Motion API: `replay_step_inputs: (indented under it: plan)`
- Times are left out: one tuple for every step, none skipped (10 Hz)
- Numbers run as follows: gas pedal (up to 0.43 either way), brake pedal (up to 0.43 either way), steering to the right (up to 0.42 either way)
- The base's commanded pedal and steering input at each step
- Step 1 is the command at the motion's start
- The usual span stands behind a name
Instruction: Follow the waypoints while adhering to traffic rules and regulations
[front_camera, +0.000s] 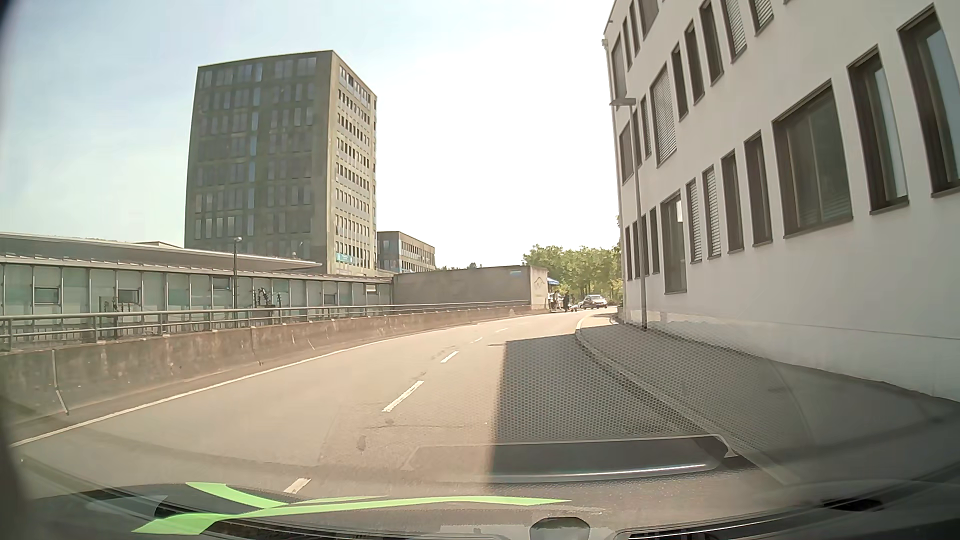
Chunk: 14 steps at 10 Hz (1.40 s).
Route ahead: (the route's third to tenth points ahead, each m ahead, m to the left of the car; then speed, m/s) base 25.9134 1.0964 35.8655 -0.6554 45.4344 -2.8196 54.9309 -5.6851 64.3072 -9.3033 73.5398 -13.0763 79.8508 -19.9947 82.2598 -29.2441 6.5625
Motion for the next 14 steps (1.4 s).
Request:
replay_step_inputs:
  plan:
    - [0.15, 0.0, -0.001]
    - [0.15, 0.0, -0.004]
    - [0.15, 0.0, -0.004]
    - [0.15, 0.0, -0.004]
    - [0.15, 0.0, -0.005]
    - [0.15, 0.0, -0.005]
    - [0.15, 0.0, -0.004]
    - [0.15, 0.0, -0.004]
    - [0.15, 0.0, -0.004]
    - [0.15, 0.0, -0.001]
    - [0.138, 0.0, -0.001]
    - [0.138, 0.0, -0.001]
    - [0.138, 0.0, 0.0]
    - [0.138, 0.0, 0.003]
